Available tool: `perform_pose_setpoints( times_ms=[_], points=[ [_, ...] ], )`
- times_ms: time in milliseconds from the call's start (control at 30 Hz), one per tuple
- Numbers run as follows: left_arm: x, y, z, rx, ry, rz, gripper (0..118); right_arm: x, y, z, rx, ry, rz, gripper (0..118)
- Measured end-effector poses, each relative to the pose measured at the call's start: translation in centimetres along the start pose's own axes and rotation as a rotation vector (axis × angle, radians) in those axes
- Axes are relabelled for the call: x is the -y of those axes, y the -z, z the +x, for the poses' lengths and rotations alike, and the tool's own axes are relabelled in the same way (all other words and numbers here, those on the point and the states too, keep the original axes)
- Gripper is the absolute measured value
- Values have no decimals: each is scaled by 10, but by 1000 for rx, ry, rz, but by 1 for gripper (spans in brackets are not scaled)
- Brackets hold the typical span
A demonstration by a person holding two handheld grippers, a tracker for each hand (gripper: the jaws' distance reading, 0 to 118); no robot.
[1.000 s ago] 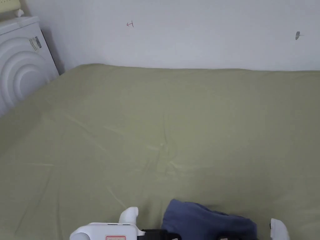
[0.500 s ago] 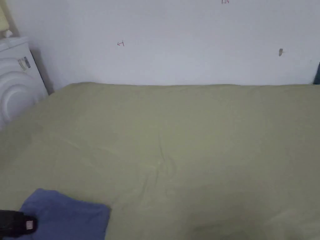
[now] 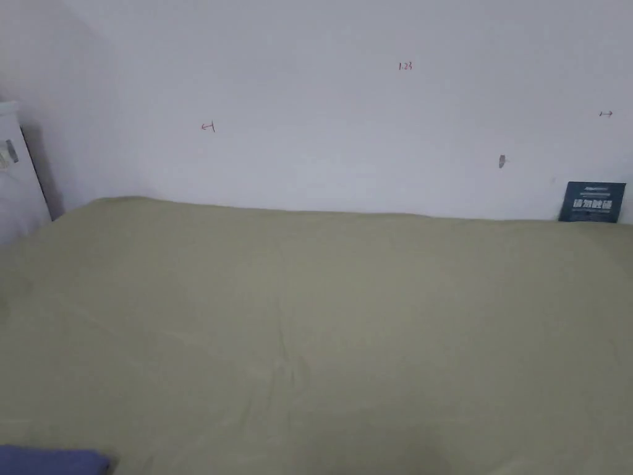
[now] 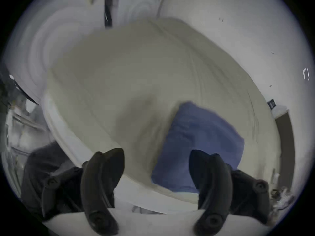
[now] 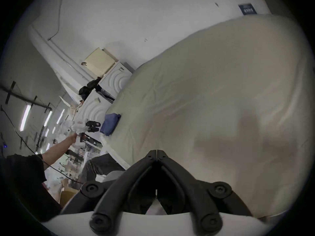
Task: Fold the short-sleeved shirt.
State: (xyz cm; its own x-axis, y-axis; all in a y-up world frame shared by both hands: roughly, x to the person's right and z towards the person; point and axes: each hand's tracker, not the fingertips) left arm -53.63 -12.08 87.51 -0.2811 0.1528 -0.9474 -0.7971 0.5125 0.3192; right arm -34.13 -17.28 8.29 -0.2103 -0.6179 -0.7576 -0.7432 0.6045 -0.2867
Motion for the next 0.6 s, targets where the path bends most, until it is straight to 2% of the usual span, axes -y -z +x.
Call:
perform_pose_setpoints(
  times_ms=[33, 100, 200, 267, 300, 333, 500, 600],
  points=[
    [3, -21, 10, 6, 16, 92, 65, -5, -8, -5, 15, -28, 20, 0],
    [11, -65, 40, -4, 60, 296, 54, -21, -26, -18, 55, -87, 68, 0],
    [56, -138, 113, 123, 187, 555, 50, -47, -52, -36, 123, -177, 127, 0],
    [87, -168, 165, 206, 253, 649, 26, -61, -70, -52, 210, -268, 187, 0],
    [102, -179, 191, 250, 291, 665, 12, -65, -80, -60, 221, -311, 226, 0],
    [117, -182, 213, 268, 305, 691, 3, -68, -89, -68, 262, -332, 268, 0],
    [171, -200, 311, 443, 323, 703, 0, -77, -123, -105, 432, -435, 510, 0],
    [197, -202, 360, 401, 412, 756, 0, -80, -130, -110, 576, -472, 639, 0]
  ],
)
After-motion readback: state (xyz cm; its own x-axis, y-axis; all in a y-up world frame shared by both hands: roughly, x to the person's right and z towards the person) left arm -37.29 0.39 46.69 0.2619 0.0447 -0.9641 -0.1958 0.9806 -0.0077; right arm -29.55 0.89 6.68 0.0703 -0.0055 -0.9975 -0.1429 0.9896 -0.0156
